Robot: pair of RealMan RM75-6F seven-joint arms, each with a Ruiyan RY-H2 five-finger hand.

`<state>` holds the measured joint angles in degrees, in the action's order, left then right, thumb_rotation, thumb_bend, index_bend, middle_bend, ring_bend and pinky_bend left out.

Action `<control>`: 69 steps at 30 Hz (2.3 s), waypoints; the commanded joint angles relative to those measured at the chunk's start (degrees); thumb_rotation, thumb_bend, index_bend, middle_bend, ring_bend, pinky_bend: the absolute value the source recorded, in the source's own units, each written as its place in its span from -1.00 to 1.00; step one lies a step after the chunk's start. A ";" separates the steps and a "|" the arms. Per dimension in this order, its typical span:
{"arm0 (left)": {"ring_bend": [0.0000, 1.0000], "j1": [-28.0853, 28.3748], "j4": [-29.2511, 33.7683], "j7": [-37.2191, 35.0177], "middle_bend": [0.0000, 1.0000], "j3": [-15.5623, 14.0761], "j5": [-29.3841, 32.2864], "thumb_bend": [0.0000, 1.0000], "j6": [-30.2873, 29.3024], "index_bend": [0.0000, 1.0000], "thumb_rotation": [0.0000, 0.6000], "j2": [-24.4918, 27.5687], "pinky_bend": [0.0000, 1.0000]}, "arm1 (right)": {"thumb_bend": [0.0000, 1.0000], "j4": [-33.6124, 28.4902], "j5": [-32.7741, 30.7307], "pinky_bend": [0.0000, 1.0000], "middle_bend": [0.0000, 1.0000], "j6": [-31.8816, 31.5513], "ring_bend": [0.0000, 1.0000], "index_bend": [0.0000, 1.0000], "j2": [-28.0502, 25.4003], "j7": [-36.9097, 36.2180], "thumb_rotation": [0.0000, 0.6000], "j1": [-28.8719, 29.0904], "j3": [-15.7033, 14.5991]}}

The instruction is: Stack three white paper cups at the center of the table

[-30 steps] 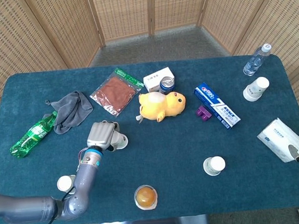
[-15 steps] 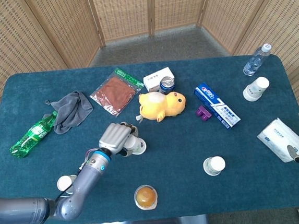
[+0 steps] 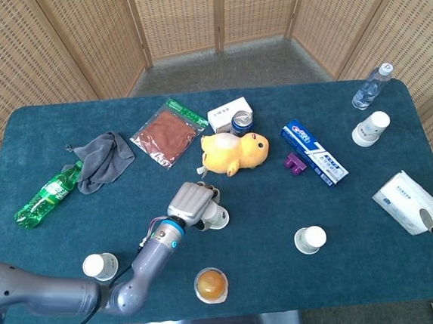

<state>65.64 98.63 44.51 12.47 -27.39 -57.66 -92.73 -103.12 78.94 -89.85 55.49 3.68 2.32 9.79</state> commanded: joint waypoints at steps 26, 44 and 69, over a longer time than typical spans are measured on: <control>-1.00 4.38 4.48 5.08 -1.00 0.95 4.84 -0.52 -6.12 -0.91 1.00 0.16 -0.62 | -0.36 0.09 0.07 -0.96 -0.96 -0.01 -1.00 -0.76 -0.35 -0.61 1.00 -0.17 -0.05; -1.00 -11.11 20.99 -12.66 -1.00 -7.50 -17.64 -0.53 4.08 -0.95 1.00 33.58 -0.67 | -0.36 -0.36 1.09 -0.96 -0.96 0.11 -1.00 -0.76 0.92 3.26 1.00 0.27 -0.78; -1.00 -34.48 10.99 -41.58 -1.00 -23.61 -62.63 -0.53 2.81 -0.95 1.00 46.77 -0.70 | -0.36 0.03 -0.16 -0.96 -0.96 0.35 -1.00 -0.76 1.05 2.95 1.00 0.30 -0.36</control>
<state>31.73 110.38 3.62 -10.56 -89.35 -54.57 -45.57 -103.07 78.78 -89.49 56.53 6.62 2.63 9.43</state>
